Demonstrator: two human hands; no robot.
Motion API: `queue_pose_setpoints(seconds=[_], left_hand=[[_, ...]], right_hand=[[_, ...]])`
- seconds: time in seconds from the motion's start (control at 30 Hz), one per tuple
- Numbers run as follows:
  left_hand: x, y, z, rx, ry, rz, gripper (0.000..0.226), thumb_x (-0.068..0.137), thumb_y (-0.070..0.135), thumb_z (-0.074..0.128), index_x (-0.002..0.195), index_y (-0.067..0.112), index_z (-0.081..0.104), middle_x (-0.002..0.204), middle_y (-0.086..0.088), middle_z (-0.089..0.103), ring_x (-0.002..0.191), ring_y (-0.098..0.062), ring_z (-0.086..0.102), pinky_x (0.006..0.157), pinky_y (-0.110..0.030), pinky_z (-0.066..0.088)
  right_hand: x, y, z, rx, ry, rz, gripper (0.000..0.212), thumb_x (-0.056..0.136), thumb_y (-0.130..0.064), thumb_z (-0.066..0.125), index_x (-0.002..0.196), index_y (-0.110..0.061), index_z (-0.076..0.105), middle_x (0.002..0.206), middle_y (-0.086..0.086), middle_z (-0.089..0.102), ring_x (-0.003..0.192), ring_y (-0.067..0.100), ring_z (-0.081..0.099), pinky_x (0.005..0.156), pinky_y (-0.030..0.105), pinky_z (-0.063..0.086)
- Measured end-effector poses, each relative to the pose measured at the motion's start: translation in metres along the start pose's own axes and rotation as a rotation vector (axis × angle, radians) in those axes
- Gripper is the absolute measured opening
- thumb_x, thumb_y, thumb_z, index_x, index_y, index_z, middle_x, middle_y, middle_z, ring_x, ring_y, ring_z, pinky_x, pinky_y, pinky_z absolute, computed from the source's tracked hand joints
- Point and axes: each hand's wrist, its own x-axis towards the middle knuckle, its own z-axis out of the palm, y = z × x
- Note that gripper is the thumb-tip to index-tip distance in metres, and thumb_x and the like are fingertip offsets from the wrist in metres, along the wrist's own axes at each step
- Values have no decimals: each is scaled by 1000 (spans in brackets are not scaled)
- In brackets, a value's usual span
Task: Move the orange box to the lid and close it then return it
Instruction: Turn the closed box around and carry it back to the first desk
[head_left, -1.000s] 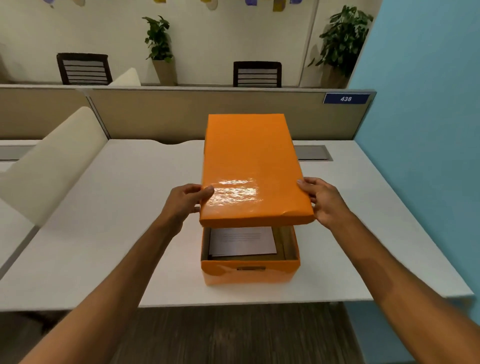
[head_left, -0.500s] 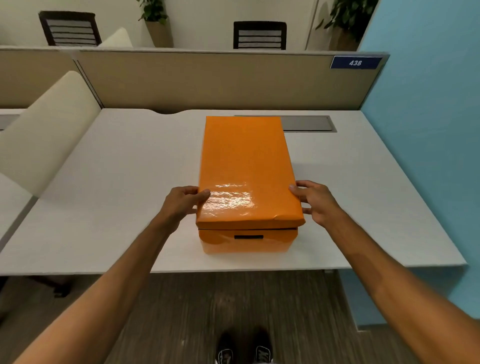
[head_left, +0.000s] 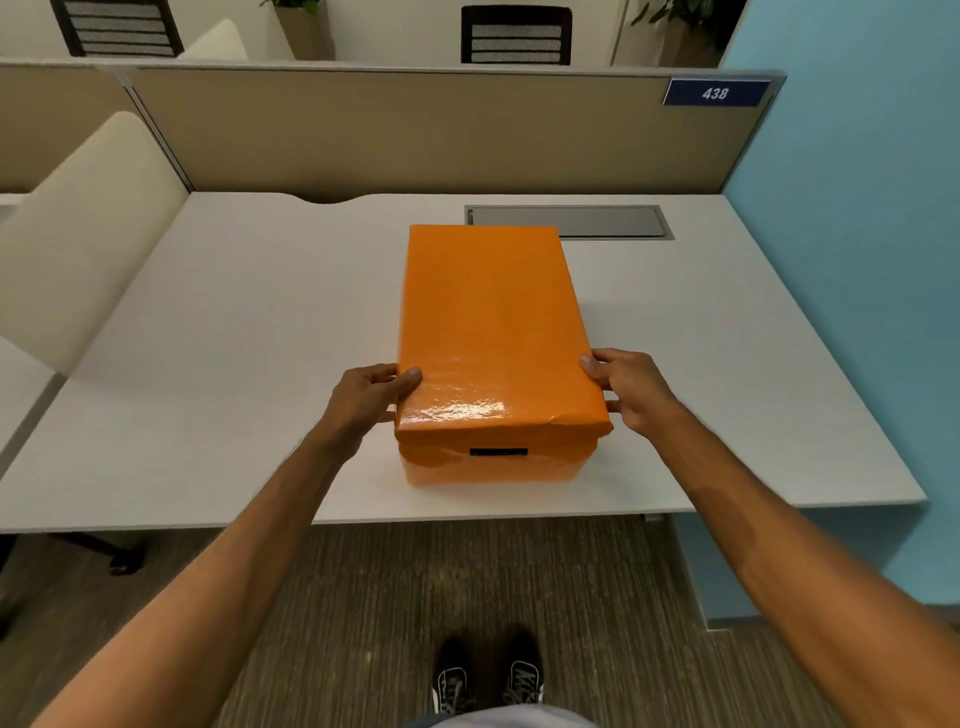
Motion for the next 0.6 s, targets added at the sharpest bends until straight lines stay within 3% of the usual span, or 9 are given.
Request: queue_pose_setpoints(seconds=[0.2, 0.37, 0.6], left_hand=[[2, -3, 0, -15, -7, -2, 49, 94, 38, 62, 133, 8, 61, 125, -10, 68, 108, -30, 67, 91, -44, 55], [1, -16, 3, -44, 4, -13, 49, 94, 37, 62, 135, 10, 60, 127, -10, 68, 109, -30, 67, 94, -48, 55], [4, -22, 1, -49, -5, -2, 54, 92, 40, 63, 138, 11, 58, 129, -8, 67, 111, -30, 67, 97, -53, 53]], right_hand=[[0, 1, 2, -56, -29, 16, 48, 100, -27, 56, 145, -12, 48, 141, 10, 56, 125, 37, 56, 96, 60, 47], [-2, 11, 5, -32, -59, 25, 47, 100, -24, 54, 146, -13, 46, 140, 10, 57, 110, 27, 56, 83, 50, 49], [1, 16, 7, -94, -14, 6, 45, 99, -27, 57, 143, -17, 50, 132, 5, 59, 111, 27, 58, 78, 48, 49]])
